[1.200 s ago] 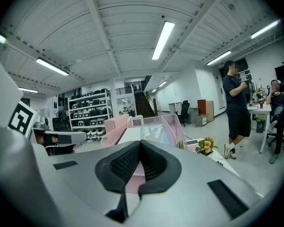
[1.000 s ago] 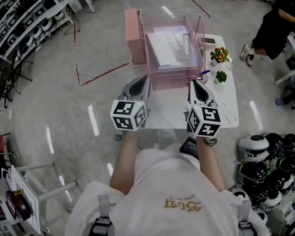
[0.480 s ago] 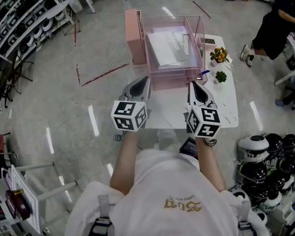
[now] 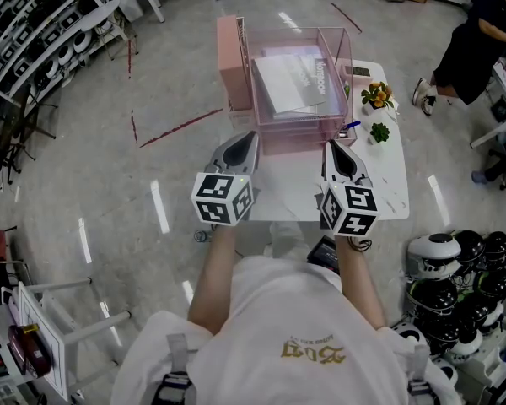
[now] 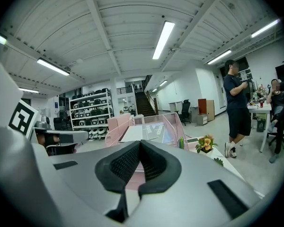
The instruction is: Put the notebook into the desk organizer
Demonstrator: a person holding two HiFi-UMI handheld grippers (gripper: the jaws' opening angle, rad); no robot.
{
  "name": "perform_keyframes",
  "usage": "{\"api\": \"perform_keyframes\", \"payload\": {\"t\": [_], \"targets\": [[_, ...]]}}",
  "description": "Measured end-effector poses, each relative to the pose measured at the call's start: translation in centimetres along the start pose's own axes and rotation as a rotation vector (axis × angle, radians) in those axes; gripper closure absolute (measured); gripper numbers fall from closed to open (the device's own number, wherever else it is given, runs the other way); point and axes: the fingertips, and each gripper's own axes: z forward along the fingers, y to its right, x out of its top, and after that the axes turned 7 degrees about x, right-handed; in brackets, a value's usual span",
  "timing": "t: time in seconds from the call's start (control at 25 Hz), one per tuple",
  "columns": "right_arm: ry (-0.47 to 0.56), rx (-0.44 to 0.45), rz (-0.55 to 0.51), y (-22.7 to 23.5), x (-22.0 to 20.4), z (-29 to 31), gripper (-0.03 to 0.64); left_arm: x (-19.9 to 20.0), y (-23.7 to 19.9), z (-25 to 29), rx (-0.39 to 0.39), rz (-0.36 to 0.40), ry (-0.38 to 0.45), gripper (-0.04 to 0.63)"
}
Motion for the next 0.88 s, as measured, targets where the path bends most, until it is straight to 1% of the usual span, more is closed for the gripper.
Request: {"api": "perform_keyframes", "payload": {"t": [0.88], "targets": [[-0.005, -0.012, 0.002, -0.06, -0.26, 0.47, 0.606, 0.01, -0.4, 0.56, -0.019, -0.002, -0.001, 0.58]]}}
